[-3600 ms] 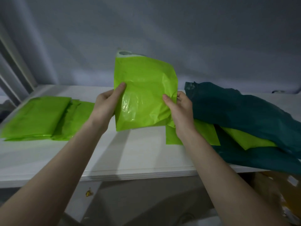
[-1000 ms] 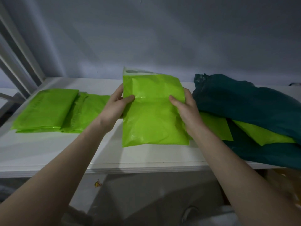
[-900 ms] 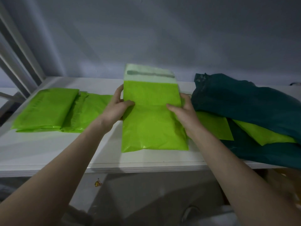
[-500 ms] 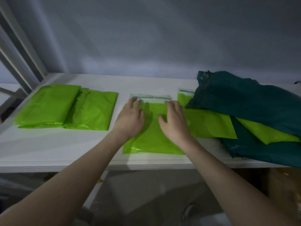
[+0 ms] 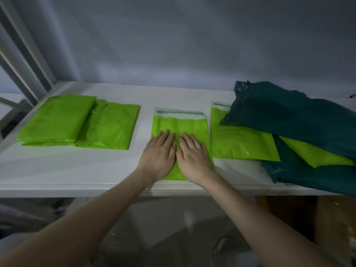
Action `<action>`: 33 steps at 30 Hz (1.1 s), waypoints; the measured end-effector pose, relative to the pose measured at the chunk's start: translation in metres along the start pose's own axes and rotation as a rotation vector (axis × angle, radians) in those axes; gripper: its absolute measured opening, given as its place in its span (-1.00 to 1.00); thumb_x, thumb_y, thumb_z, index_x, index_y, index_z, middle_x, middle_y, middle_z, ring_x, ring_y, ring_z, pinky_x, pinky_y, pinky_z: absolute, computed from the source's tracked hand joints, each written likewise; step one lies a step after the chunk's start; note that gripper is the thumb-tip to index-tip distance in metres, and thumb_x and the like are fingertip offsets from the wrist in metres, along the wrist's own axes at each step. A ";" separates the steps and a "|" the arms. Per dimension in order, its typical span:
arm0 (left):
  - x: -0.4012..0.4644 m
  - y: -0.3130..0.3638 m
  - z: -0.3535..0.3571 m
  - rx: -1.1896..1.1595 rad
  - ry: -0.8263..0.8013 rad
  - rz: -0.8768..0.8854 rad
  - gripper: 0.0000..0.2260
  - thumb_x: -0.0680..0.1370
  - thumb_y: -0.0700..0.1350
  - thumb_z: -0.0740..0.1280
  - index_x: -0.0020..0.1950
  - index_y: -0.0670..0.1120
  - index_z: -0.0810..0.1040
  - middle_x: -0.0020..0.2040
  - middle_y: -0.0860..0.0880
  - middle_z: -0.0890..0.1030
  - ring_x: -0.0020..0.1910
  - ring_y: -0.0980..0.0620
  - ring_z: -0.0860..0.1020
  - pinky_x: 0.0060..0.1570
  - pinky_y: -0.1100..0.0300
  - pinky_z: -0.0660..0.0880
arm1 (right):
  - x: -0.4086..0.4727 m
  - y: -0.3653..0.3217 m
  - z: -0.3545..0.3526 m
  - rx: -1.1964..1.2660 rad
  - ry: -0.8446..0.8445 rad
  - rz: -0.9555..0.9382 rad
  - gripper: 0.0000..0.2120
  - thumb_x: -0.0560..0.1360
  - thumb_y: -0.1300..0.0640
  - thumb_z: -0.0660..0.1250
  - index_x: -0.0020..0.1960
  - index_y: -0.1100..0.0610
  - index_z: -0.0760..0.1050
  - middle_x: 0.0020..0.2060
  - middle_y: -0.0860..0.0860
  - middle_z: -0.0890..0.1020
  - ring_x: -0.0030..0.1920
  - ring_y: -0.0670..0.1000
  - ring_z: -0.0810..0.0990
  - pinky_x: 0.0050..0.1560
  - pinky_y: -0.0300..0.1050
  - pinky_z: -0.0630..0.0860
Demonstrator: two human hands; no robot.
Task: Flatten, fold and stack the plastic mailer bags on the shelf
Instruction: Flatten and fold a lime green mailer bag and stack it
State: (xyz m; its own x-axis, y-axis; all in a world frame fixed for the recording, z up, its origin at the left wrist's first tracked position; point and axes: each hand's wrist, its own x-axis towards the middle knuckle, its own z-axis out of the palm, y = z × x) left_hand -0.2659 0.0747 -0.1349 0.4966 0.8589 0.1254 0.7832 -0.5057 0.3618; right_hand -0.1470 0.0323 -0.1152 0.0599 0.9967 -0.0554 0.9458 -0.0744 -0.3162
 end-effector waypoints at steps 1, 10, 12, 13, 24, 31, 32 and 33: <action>0.001 0.001 -0.001 -0.025 -0.007 -0.032 -0.21 0.38 0.20 -0.28 0.49 -0.13 0.22 0.51 -0.11 0.20 0.51 -0.07 0.11 0.45 0.14 0.00 | 0.002 0.002 -0.003 0.033 -0.012 0.004 -0.53 0.62 0.02 -0.03 0.51 0.09 0.10 0.53 -0.02 0.06 0.53 -0.03 -0.03 0.49 0.02 -0.08; 0.028 -0.001 -0.035 -0.155 0.110 -0.172 -0.46 0.43 0.10 0.06 0.36 -0.09 0.33 0.36 -0.10 0.34 0.33 -0.14 0.32 0.28 0.00 0.27 | 0.028 0.025 -0.027 0.193 0.257 -0.007 -0.57 0.48 0.18 0.28 0.33 0.21 0.39 0.26 0.12 0.45 0.32 0.12 0.37 0.30 -0.05 0.32; 0.039 -0.006 -0.031 -0.067 0.118 -0.104 -0.54 0.56 0.03 0.07 0.43 -0.12 0.28 0.45 -0.07 0.28 0.41 -0.09 0.25 0.35 0.03 0.19 | 0.037 0.030 -0.032 0.101 0.295 -0.054 -0.57 0.51 0.21 0.23 0.37 0.23 0.35 0.34 0.14 0.40 0.36 0.12 0.33 0.36 -0.06 0.27; 0.044 -0.007 -0.028 -0.050 0.105 -0.088 -0.55 0.60 0.00 0.07 0.46 -0.12 0.23 0.49 -0.06 0.22 0.45 -0.06 0.19 0.39 0.05 0.13 | 0.043 0.031 -0.035 0.060 0.299 -0.067 -0.56 0.53 0.21 0.20 0.40 0.23 0.31 0.39 0.14 0.35 0.40 0.12 0.29 0.40 -0.06 0.22; 0.078 -0.008 -0.002 0.012 -0.151 0.022 -0.57 0.66 -0.03 -0.05 0.54 -0.02 0.04 0.55 0.06 0.05 0.53 0.03 -0.03 0.48 0.04 -0.08 | 0.084 0.032 -0.007 -0.086 0.064 -0.042 -0.52 0.62 0.09 -0.02 0.52 0.12 0.03 0.53 -0.03 0.07 0.52 -0.05 0.01 0.48 0.01 0.00; 0.075 -0.003 -0.004 -0.039 -0.080 -0.110 -0.55 0.61 0.06 0.04 0.50 0.03 0.13 0.55 -0.02 0.04 0.53 0.00 -0.06 0.47 0.02 -0.12 | 0.080 0.033 -0.005 -0.078 0.083 0.067 -0.48 0.61 -0.02 0.02 0.53 0.07 0.02 0.53 0.14 -0.01 0.52 0.14 -0.07 0.51 0.01 -0.10; 0.074 -0.003 -0.004 -0.041 -0.075 -0.134 -0.54 0.60 0.08 0.05 0.50 0.03 0.13 0.55 0.00 0.04 0.53 0.00 -0.08 0.47 0.02 -0.13 | 0.079 0.033 -0.005 -0.073 0.083 0.105 -0.45 0.60 -0.04 0.03 0.53 0.09 0.00 0.52 0.19 -0.03 0.52 0.16 -0.09 0.51 0.01 -0.12; 0.074 -0.003 -0.004 -0.036 -0.079 -0.149 -0.52 0.60 0.10 0.05 0.50 0.03 0.13 0.55 0.01 0.03 0.53 -0.01 -0.10 0.47 0.02 -0.14 | 0.078 0.032 -0.006 -0.064 0.082 0.141 -0.42 0.60 -0.07 0.04 0.53 0.12 -0.03 0.52 0.23 -0.05 0.52 0.17 -0.12 0.51 0.01 -0.14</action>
State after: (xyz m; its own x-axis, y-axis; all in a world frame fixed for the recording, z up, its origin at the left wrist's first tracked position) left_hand -0.2326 0.1402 -0.1230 0.4051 0.9143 -0.0047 0.8370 -0.3687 0.4043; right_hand -0.1097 0.1082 -0.1239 0.2170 0.9760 -0.0171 0.9444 -0.2144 -0.2494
